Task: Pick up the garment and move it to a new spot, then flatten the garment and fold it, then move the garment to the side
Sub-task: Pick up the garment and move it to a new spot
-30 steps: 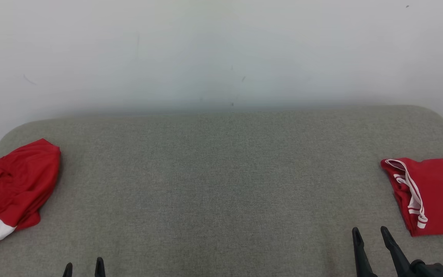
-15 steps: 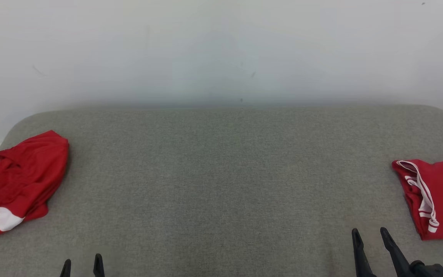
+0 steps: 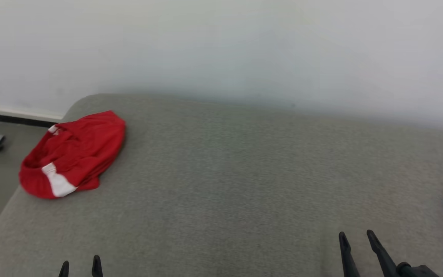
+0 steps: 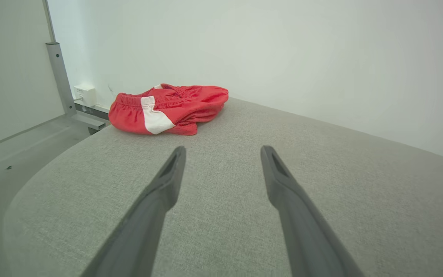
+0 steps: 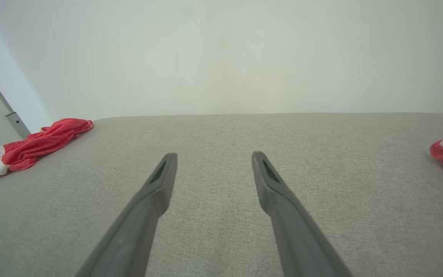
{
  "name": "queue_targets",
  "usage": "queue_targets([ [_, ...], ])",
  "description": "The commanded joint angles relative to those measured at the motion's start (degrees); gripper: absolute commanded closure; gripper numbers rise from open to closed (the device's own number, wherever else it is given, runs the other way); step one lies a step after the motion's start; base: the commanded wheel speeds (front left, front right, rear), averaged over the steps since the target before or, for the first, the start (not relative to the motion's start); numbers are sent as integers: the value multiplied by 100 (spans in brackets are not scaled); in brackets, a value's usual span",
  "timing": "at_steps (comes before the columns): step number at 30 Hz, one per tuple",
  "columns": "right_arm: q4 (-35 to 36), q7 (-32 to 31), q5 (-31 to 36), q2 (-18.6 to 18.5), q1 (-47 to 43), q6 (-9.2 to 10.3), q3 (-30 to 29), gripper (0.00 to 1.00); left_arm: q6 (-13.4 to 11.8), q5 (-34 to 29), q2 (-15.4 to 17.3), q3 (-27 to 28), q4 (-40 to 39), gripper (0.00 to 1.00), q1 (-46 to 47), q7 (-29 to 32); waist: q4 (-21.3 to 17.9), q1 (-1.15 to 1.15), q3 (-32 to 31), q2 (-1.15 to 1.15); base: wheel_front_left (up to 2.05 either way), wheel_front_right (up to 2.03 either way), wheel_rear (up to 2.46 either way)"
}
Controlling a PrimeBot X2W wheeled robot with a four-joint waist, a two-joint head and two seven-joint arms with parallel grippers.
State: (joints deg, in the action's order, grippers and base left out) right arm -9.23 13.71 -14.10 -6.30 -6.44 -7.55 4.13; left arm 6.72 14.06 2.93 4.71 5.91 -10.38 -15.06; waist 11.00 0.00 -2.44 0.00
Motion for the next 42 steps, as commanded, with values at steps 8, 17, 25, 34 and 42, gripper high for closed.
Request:
queue_targets([
  [8,-122,56,-70,84,81,14,208,0,27,-114,-4,101,-46,0,-192,-15,1256,0,-119,0,0,0,0],
  [17,-218,94,-101,109,151,14,390,0,55,-138,-6,263,-113,0,-394,-15,1668,0,-125,0,0,0,0],
  [25,-323,111,-157,76,217,14,497,0,72,-137,-5,342,-170,0,-420,-15,1694,0,-94,0,0,0,0],
  [34,-262,111,-154,21,242,14,528,0,78,-159,0,547,-51,0,-5,-14,1437,0,49,0,0,0,0],
  [42,163,-154,-30,-246,710,14,649,0,75,632,595,416,659,0,1415,233,748,0,984,0,0,0,0],
])
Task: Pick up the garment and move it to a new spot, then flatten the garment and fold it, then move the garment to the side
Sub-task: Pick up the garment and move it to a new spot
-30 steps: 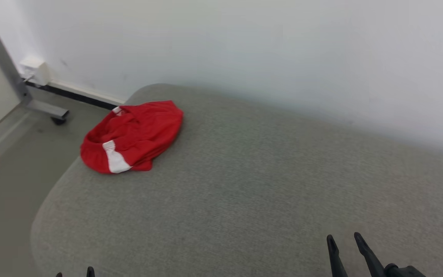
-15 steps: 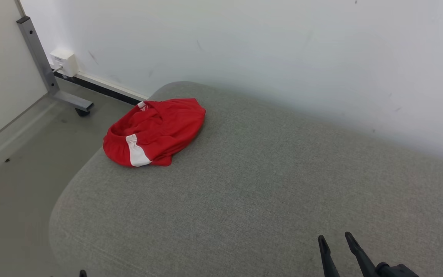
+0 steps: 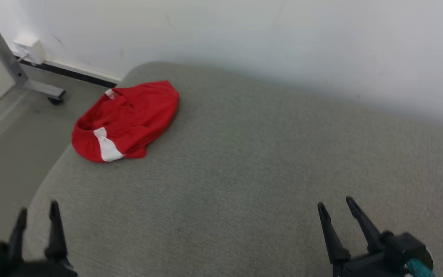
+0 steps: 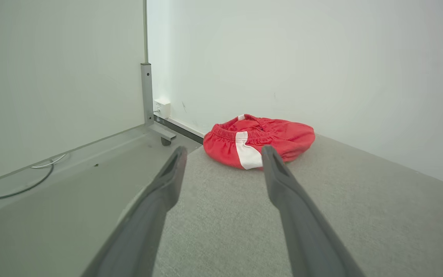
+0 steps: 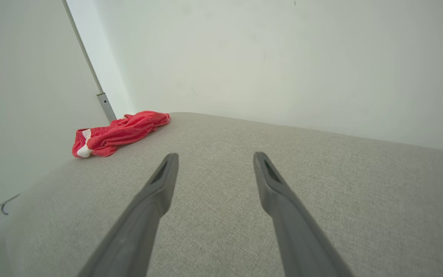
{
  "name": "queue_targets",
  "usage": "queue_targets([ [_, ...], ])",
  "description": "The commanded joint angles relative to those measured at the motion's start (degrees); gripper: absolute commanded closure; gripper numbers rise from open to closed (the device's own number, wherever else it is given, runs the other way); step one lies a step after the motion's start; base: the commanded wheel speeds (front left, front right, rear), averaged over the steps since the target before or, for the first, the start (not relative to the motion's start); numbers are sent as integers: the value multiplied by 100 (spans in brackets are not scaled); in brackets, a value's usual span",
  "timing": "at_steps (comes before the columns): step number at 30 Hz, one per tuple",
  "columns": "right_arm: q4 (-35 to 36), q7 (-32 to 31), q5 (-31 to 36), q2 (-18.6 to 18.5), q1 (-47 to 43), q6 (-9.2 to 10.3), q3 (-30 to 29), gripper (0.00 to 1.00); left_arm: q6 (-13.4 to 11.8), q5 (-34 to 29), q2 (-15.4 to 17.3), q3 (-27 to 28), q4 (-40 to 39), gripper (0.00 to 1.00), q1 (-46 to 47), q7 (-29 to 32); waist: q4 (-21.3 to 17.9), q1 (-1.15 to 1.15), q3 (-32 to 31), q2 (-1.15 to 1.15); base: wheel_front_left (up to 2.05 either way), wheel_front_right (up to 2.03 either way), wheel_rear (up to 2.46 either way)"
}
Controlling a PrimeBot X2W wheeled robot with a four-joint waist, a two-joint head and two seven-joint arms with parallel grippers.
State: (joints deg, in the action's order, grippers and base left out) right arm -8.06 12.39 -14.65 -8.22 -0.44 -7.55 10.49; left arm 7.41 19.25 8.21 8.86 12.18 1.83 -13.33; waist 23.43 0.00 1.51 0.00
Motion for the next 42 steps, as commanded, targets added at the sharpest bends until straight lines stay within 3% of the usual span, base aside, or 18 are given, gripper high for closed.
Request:
queue_targets([
  [1,130,-66,42,-101,204,14,41,0,6,216,180,-5,110,0,417,218,-611,0,757,0,0,0,0],
  [4,373,-168,72,-228,443,14,36,0,-11,645,499,87,449,0,1062,944,-934,0,1262,0,0,0,0],
  [5,544,-225,104,-274,603,14,34,0,-21,875,722,173,623,0,1514,1489,-1146,0,1616,0,0,0,0],
  [11,833,-262,168,-304,872,14,5,0,-123,1677,1121,631,856,0,2423,2564,-1607,0,2323,0,0,0,0],
  [14,897,-218,189,-247,1016,14,59,0,-319,1845,1493,839,916,0,2851,3031,-1864,0,2649,0,0,0,0],
  [19,856,-80,218,-149,1230,14,203,0,-743,2195,1843,1098,1106,0,3439,3873,-2193,0,3025,0,0,0,0],
  [24,739,39,202,-101,1394,14,377,0,-1214,2666,1890,1326,1353,0,3817,4752,-2448,0,3233,0,0,0,0],
  [30,608,145,139,-56,1447,14,387,0,-1782,2708,2086,1298,1357,0,3587,5646,-2644,0,3257,0,0,0,0],
  [35,538,189,134,-26,1421,14,373,0,-2186,2681,1915,1207,1312,0,3146,6175,-2693,0,3192,0,0,0,0],
  [36,530,199,133,-15,1415,14,374,0,-2227,2710,1858,1165,1278,27,3035,6324,-2690,0,3162,0,0,0,0],
  [37,511,205,139,-6,1403,14,371,0,-2237,2739,1804,1137,1206,97,2939,6419,-2679,0,3124,0,0,0,0],
  [42,420,229,115,-5,1336,14,387,0,-2114,2869,1775,1334,569,100,2789,6161,-2585,0,2835,0,0,0,0],
])
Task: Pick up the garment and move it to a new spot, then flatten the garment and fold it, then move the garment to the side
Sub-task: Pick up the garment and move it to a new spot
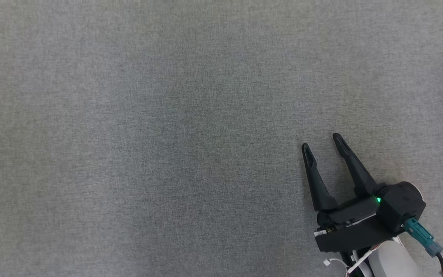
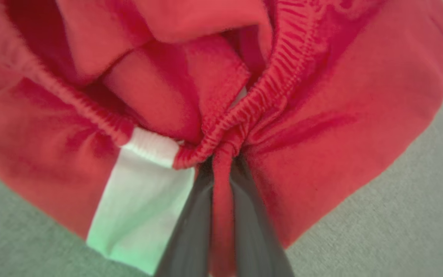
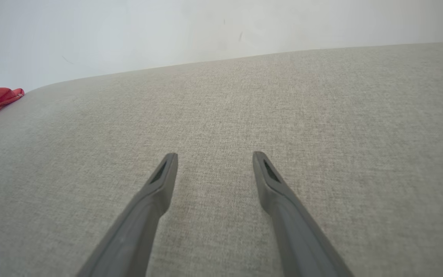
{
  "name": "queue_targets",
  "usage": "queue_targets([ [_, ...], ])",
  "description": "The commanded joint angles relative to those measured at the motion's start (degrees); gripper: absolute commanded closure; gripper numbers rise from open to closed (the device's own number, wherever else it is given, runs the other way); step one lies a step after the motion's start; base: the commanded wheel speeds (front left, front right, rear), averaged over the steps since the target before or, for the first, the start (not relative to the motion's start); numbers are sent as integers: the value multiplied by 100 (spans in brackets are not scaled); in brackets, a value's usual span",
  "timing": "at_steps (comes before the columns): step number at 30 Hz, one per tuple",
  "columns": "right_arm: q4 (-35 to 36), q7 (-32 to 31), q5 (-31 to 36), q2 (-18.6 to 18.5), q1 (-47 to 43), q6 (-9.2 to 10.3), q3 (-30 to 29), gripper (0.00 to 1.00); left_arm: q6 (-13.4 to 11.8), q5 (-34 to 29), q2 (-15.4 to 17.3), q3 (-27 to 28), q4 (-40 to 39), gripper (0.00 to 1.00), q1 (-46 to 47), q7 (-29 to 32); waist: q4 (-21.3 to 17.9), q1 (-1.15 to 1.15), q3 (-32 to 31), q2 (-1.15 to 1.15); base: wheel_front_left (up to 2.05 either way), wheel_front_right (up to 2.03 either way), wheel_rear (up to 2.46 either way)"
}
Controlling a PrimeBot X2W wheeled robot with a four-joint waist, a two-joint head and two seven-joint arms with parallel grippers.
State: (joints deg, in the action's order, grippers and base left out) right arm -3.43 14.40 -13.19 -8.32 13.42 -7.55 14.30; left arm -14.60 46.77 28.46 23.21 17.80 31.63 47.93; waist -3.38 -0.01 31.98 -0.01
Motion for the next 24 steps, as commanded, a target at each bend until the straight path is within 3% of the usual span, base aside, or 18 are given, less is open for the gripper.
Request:
queue_targets([
  [1,-56,32,-47,6,-53,14,25,0,109,124,-216,-60,-120,100,-207,-26,111,1,-283,1,0,0,0],
  [8,-251,57,-166,55,-171,14,121,0,320,98,-94,20,-686,100,-261,-221,204,1,-879,1,0,0,0],
  [16,-531,75,-336,187,-381,15,243,0,712,64,-1,-309,-1414,100,97,-268,172,1,-1843,1,0,0,0],
  [24,-660,81,-472,338,-677,15,312,0,971,199,-496,-1088,-2018,100,830,-330,-105,1,-2694,1,0,0,0],
])
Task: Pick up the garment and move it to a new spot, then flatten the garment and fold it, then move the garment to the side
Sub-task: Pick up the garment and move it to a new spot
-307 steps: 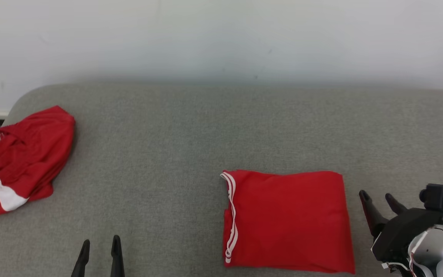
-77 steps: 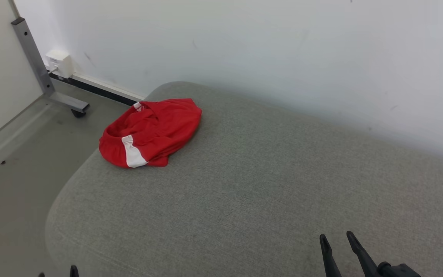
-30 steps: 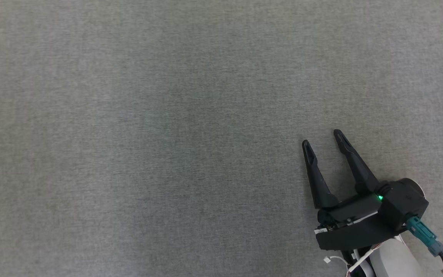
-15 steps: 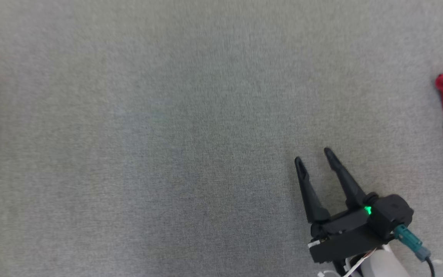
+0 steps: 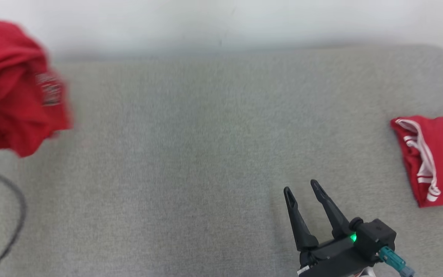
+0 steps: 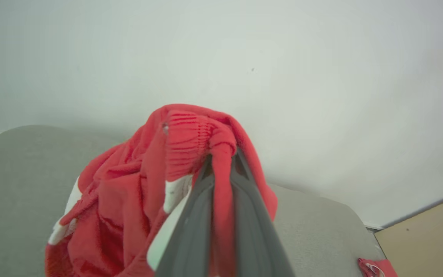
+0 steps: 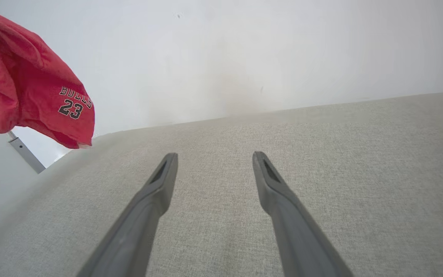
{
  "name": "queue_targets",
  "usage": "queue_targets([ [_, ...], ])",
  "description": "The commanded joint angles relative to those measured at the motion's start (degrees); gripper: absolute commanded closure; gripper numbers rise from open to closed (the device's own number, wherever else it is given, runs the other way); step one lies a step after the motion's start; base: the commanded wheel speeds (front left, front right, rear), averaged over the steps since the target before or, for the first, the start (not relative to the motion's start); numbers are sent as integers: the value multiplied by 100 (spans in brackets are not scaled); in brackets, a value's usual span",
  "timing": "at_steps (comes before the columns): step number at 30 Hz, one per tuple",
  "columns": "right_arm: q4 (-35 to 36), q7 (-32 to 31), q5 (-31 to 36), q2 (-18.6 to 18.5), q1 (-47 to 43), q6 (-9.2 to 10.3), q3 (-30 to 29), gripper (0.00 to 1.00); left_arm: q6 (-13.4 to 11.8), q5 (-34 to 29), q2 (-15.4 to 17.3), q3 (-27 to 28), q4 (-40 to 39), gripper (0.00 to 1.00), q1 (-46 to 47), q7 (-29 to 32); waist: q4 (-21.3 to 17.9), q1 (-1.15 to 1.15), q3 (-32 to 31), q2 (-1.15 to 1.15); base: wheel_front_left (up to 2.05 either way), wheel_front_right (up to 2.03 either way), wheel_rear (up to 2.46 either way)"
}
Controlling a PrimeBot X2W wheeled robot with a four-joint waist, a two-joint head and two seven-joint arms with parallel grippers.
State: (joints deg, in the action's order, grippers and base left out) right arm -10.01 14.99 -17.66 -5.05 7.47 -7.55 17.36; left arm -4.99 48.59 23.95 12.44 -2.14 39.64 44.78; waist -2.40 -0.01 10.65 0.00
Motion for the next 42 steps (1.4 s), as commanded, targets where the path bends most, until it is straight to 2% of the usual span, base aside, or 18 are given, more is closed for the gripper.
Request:
queue_targets([
  [1,-11,23,-43,22,-121,15,1,0,24,52,-171,-120,-96,100,127,-34,-249,1,-634,0,0,0,0],
  [11,50,14,-11,88,-403,15,-101,0,104,97,-1292,-1454,-581,100,279,14,-846,1,-892,0,0,0,0],
  [15,66,14,-18,102,-412,15,-95,0,216,52,-1598,-2007,-501,100,-88,94,-1110,1,-816,0,0,0,0],
  [18,71,14,-40,113,-422,15,-68,0,300,-128,-1757,-2388,-335,100,-421,-62,-1290,1,-731,0,0,0,0],
  [21,81,14,-85,131,-400,15,-38,0,347,-276,-1870,-2698,50,100,-854,-354,-1446,1,-650,0,0,0,0],
  [27,107,15,-100,158,-356,15,-42,0,563,-1171,-1861,-3413,1243,100,-1469,-1183,-1598,1,-505,0,0,0,0],
  [28,107,15,-100,158,-356,15,-42,0,563,-1171,-1861,-3413,1243,100,-1469,-1183,-1598,1,-505,0,0,0,0],
  [32,111,15,-91,165,-344,15,-99,0,533,-1582,-1925,-3645,1994,100,-1655,-1959,-1561,1,-470,0,0,0,0],
  [34,104,15,-65,165,-376,15,-117,0,477,-1868,-1948,-3745,2408,100,-1624,-2567,-1443,1,-493,0,0,0,0],
  [35,100,15,-60,153,-394,15,-148,0,468,-1996,-1950,-3789,2500,79,-1594,-2764,-1387,1,-511,0,0,0,0],
  [36,97,15,-56,147,-415,15,-156,0,467,-2037,-1955,-3810,2566,2,-1584,-2958,-1333,1,-532,0,0,0,0],
  [42,108,14,-2,130,-601,15,-374,0,458,-1852,-2037,-3553,2514,0,-1843,-4260,-913,1,-730,0,0,0,0],
])
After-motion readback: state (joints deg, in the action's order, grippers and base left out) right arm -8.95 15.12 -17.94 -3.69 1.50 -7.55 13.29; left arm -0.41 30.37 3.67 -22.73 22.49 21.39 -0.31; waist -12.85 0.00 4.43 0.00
